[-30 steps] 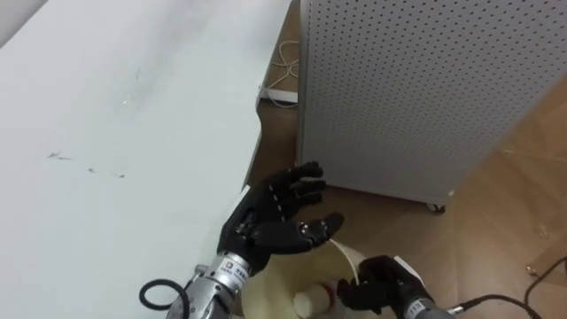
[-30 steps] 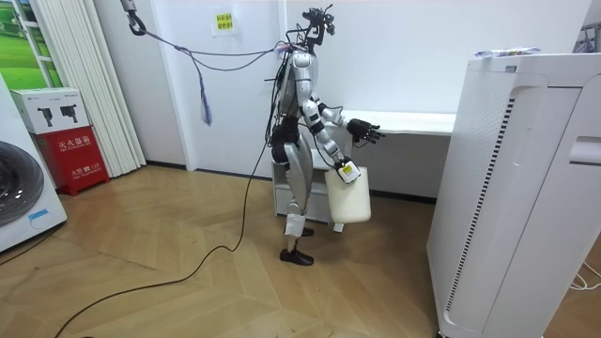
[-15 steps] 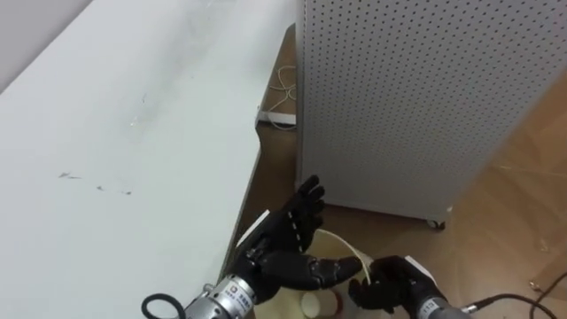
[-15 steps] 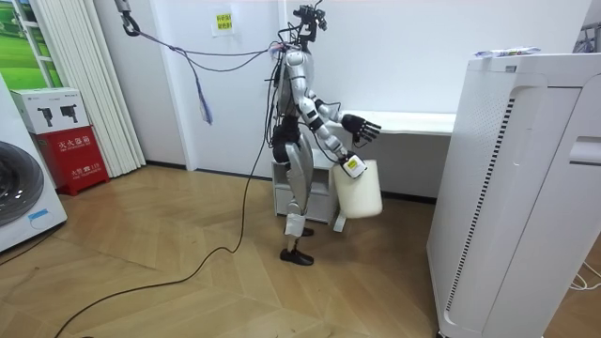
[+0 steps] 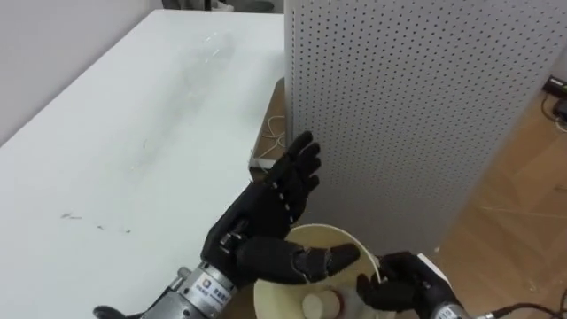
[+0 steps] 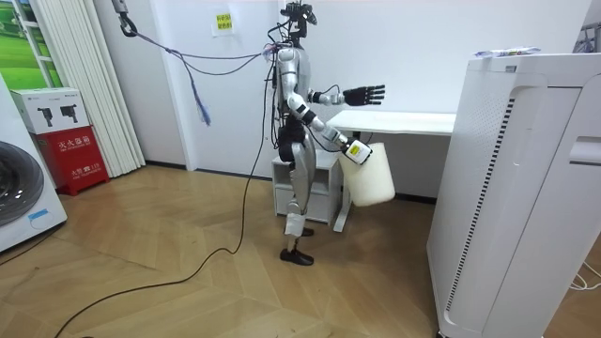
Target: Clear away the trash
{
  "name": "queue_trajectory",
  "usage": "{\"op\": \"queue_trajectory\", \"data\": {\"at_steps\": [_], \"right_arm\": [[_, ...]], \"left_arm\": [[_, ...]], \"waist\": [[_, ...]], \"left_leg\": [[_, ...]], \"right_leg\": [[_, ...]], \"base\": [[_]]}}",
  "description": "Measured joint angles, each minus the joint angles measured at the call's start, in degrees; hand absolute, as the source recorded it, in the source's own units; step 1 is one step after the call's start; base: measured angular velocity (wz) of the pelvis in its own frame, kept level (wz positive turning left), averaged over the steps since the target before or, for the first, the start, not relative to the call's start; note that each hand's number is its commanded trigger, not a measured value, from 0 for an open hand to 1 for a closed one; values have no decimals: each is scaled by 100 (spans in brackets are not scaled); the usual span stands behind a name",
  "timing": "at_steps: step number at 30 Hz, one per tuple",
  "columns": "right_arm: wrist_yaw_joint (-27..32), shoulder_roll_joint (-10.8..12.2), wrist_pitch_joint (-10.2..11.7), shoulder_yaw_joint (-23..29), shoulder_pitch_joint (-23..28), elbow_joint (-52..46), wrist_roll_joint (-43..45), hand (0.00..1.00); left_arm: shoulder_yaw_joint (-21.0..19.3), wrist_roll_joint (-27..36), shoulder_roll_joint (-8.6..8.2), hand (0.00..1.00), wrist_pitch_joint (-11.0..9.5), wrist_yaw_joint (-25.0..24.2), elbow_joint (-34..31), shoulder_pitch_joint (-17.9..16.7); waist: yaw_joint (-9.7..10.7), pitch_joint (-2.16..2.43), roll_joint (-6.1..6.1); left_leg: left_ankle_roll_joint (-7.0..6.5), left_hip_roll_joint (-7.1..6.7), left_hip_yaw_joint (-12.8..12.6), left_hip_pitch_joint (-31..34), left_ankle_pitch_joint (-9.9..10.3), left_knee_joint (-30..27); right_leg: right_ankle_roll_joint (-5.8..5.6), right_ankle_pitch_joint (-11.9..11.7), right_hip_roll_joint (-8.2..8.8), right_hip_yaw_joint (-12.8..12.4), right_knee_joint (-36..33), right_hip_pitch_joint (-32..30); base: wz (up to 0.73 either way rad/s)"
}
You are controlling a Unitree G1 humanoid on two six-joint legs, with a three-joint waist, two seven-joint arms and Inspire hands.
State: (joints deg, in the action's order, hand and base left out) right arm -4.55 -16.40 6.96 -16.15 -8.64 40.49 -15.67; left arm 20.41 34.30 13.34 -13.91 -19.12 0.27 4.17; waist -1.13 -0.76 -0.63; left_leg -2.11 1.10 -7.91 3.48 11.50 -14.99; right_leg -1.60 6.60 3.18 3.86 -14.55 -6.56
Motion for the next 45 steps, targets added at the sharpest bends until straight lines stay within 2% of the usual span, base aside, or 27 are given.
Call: {"op": "queue_trajectory", "data": {"at_steps": [2,4,6,9,10,12,13,14,15,16,17,18,19,20,22,23,26,29,31,33,36,39,41,45], "right_arm": [[71,5,1,33,412,-455,11,100],[77,40,2,121,599,-610,46,100],[153,53,2,111,665,-619,47,100],[199,56,2,121,670,-633,55,100],[197,55,2,121,702,-632,54,100],[186,64,2,112,779,-626,51,100],[179,73,0,111,816,-625,47,100],[185,112,0,113,822,-594,5,100],[204,127,0,146,885,-518,-18,100],[207,108,0,176,929,-496,-19,100],[209,57,0,188,967,-474,-16,100],[207,34,2,190,966,-452,-7,100],[205,43,2,190,961,-451,-2,100],[195,62,4,167,962,-452,-4,100],[177,101,4,131,961,-451,-2,100],[128,147,4,118,963,-451,-1,100],[-26,202,4,105,964,-452,27,100],[-112,200,4,123,965,-454,100,100],[-176,198,4,156,965,-454,100,100],[-236,200,45,176,967,-473,105,100],[-259,192,60,177,974,-538,286,100],[-260,147,61,183,1008,-626,348,100],[-260,80,62,185,1140,-863,469,100],[-273,70,71,239,1214,-997,473,100]], "left_arm": [[-184,-433,9,0,-30,176,-329,-165],[-268,-895,4,0,-37,357,-483,-252],[-270,-1351,14,0,-36,586,-488,-247],[-294,-1645,4,0,-36,834,-562,-247],[-352,-1804,-3,0,-36,899,-606,-246],[-506,-2119,-19,0,-37,1004,-631,-224],[-612,-2161,-21,0,-42,1079,-632,-211],[-731,-2158,-34,0,-43,1160,-650,-201],[-764,-2155,-42,0,-43,1236,-653,-200],[-765,-2154,-69,0,-43,1256,-672,-201],[-774,-2154,-121,0,-43,1281,-733,-200],[-805,-2155,-136,0,-47,1291,-791,-200],[-833,-2154,-138,0,-53,1293,-808,-195],[-858,-2156,-140,0,-65,1326,-818,-174],[-857,-2229,-139,0,-81,1412,-817,-190],[-843,-2293,-134,0,-82,1487,-816,-200],[-807,-2507,-130,0,-182,1589,-817,-200],[-761,-2540,-141,0,-262,1665,-820,-309],[-782,-2534,-120,0,-269,1743,-890,-497],[-874,-2528,-106,0,-269,1759,-964,-685],[-955,-2716,-16,0,-271,1845,-1092,-694],[-956,-2813,-1,0,-287,1910,-1276,-699],[-960,-2878,26,0,-468,1977,-1309,-701],[-1001,-2904,32,0,-493,2123,-1310,-715]], "waist": [[51,11,2],[116,14,6],[98,14,6],[103,14,16],[111,16,40],[105,18,57],[98,19,58],[69,9,68],[69,18,109],[36,30,130],[-62,44,175],[-119,38,224],[-150,26,239],[-195,-4,259],[-279,-11,254],[-245,-13,241],[-155,-21,226],[-96,-12,195],[-121,-4,173],[-176,24,116],[-153,50,56],[-58,56,37],[-72,58,30],[-23,56,13]], "left_leg": [[11,12,-108,-132,6,66],[12,0,-155,-213,7,134],[10,-43,-340,-320,29,134],[-25,-62,-474,-266,120,-12],[-40,-85,-597,-259,145,-74],[-61,-110,-718,-300,156,-75],[-92,-71,-877,-306,156,-42],[-159,79,-1248,-296,171,58],[-162,161,-1576,-352,174,81],[-168,168,-1711,-404,155,141],[-169,152,-1957,-461,144,168],[-179,104,-2101,-476,153,118],[-181,90,-2128,-456,155,69],[-181,75,-2137,-380,155,-40],[-181,65,-1999,-256,153,-146],[-179,74,-1809,-198,154,-224],[-161,116,-1484,-88,165,-377],[-140,142,-1367,-63,161,-414],[-112,140,-1331,-117,165,-379],[-55,113,-1015,-117,199,-387],[6,106,-725,-117,234,-356],[30,109,-626,-122,232,-326],[39,114,-545,-129,228,-318],[82,79,-298,-335,202,-137]], "right_leg": [[0,0,-18,-95,-13,50],[-2,1,-24,-159,-37,49],[-6,-1,-26,-212,-146,-35],[-2,-5,-13,-229,-373,-243],[-6,-19,11,-246,-482,-342],[-14,-145,12,-281,-468,-404],[-3,-328,-21,-212,-290,-406],[89,-338,-14,92,-391,-421],[121,75,113,535,-1152,-438],[102,262,169,699,-1492,-377],[51,561,284,803,-1858,-189],[-53,775,399,790,-1825,21],[-79,841,425,775,-1654,95],[-46,896,401,793,-1295,158],[103,903,360,820,-1018,149],[185,879,348,922,-958,158],[240,817,298,1045,-891,164],[274,775,224,999,-822,157],[299,753,162,827,-824,115],[338,702,70,645,-806,44],[370,662,-12,585,-723,27],[383,649,-59,561,-641,53],[401,635,-106,477,-579,63],[413,607,-161,415,-375,263]], "base": [[-19],[-24],[-53],[-64],[-75],[-78],[-80],[-73],[-42],[-23],[-38],[-42],[-40],[-38],[-42],[-24],[-12],[-16],[-47],[-61],[-39],[-9],[-18],[-13]]}}
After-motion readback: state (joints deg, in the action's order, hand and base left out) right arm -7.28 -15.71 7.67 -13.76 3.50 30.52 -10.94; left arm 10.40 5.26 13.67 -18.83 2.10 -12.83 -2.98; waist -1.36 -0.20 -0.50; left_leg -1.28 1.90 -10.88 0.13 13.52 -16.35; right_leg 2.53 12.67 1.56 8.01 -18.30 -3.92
